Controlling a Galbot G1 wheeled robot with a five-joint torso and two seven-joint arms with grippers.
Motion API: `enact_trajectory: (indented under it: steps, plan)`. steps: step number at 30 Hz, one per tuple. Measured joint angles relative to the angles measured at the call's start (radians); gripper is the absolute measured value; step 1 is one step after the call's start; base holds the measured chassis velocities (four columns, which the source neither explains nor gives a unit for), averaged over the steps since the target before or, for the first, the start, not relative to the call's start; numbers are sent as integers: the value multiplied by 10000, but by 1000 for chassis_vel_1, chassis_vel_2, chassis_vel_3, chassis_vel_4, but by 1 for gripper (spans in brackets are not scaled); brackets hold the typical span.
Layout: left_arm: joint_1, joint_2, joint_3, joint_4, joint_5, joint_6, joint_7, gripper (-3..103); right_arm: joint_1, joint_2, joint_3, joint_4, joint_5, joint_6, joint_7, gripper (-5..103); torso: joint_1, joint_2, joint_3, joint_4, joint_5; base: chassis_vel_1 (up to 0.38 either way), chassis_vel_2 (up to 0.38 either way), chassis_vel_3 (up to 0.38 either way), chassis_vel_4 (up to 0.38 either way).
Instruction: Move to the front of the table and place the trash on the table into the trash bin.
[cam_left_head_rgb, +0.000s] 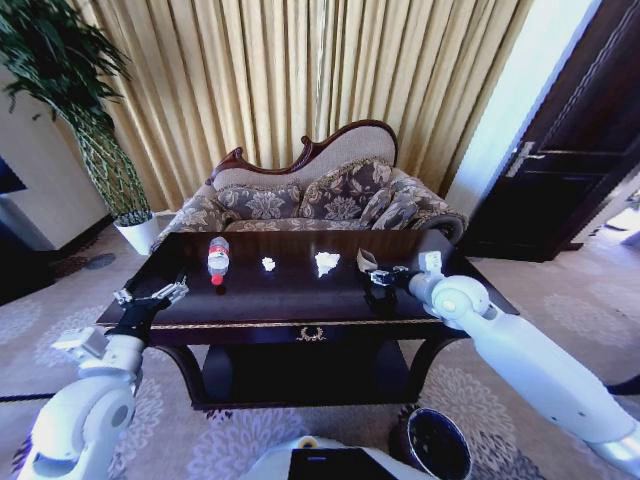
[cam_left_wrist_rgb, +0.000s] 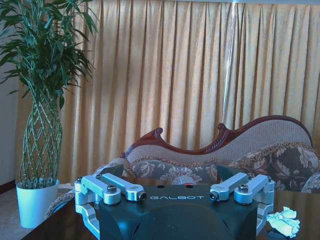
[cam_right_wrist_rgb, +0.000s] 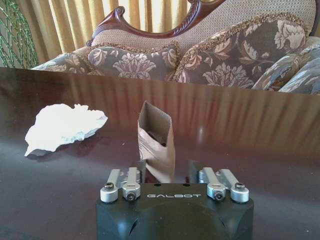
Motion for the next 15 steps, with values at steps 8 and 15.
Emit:
enact_trajectory:
  steps: [8,15]
  plan:
    - [16,-40,-4,0,1,-6,0,100,-15,-29,37,48,0,33,-7,19,0,0,0,0,0,0,0,0,0]
    - [8,-39,-12,12,3,-28,-3,100,-113,-58,166,85,1,64,-24,1,0,0,1,0,0,0,0,0,0]
